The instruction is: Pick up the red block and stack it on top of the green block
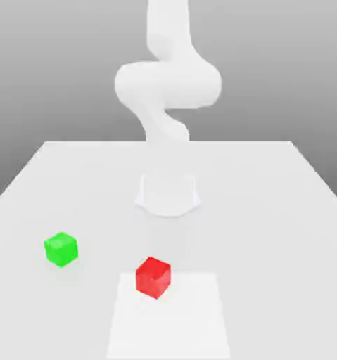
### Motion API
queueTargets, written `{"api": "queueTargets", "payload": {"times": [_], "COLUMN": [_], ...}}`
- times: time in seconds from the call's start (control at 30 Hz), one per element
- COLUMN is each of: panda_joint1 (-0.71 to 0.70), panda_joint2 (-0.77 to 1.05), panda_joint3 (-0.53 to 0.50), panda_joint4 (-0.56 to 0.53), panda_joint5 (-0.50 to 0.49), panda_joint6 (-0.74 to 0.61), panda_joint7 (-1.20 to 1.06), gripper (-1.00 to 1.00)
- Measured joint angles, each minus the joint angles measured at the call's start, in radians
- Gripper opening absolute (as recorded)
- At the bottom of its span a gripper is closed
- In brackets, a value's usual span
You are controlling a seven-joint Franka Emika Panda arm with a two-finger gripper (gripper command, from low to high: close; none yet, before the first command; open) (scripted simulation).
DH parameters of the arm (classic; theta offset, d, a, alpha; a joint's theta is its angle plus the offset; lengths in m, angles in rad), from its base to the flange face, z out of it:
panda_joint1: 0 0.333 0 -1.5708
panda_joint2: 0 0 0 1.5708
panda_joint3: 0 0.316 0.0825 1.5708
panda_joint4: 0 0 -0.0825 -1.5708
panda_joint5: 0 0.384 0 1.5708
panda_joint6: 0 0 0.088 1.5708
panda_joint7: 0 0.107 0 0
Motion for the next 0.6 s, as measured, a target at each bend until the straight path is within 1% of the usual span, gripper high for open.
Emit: {"api": "queueTargets", "payload": {"times": [0.43,0.53,0.6], "panda_joint1": [-0.101,-0.123,-0.131], "panda_joint2": [0.425,0.545,0.662], "panda_joint3": [0.054,0.064,0.061], "panda_joint4": [-0.384,-0.483,-0.521], "panda_joint5": [0.016,0.017,0.008], "panda_joint6": [0.314,0.4,0.488], "panda_joint7": [0.271,0.347,0.391], "gripper": [0.0,0.0,0.0]}}
